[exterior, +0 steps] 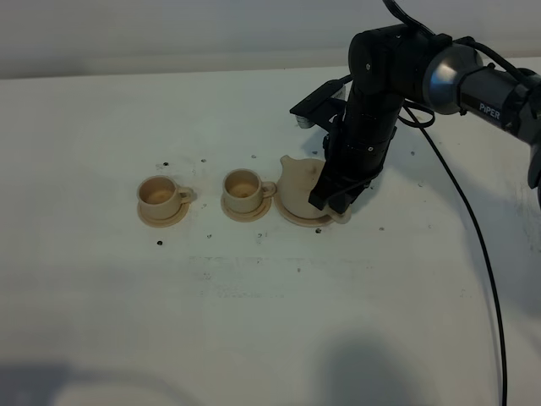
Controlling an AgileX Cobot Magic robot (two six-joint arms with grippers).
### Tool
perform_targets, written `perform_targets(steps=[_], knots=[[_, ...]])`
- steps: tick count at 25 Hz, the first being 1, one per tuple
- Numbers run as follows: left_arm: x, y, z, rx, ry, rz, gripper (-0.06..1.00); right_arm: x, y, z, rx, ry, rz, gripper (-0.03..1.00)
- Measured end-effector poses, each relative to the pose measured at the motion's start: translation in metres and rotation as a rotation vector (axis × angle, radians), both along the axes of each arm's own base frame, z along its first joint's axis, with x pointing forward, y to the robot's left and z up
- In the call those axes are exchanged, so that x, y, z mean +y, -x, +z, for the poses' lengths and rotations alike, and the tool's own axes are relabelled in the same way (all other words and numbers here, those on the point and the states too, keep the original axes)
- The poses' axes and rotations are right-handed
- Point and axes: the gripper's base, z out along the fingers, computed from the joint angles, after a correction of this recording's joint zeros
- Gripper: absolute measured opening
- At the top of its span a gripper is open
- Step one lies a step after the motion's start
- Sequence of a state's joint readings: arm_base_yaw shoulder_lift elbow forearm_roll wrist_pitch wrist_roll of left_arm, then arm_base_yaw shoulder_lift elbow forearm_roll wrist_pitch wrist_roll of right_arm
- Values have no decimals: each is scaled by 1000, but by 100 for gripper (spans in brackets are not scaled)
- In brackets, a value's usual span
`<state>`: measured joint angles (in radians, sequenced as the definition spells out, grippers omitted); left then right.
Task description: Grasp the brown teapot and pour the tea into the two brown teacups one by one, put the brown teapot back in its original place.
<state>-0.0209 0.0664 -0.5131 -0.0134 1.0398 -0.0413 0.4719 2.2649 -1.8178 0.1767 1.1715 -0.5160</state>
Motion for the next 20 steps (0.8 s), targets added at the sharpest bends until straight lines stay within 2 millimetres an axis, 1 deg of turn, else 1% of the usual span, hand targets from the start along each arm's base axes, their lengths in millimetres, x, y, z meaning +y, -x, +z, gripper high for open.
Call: perform_targets(steps=[14, 16, 20], knots=[[0, 0, 0, 0, 0, 0, 47, 1, 1, 0, 14, -7, -5, 22], [0, 0, 0, 0, 0, 0, 47, 1, 1, 0, 17, -9, -11, 20], [0, 0, 0, 0, 0, 0, 47, 1, 2, 0, 26, -15, -22, 14]])
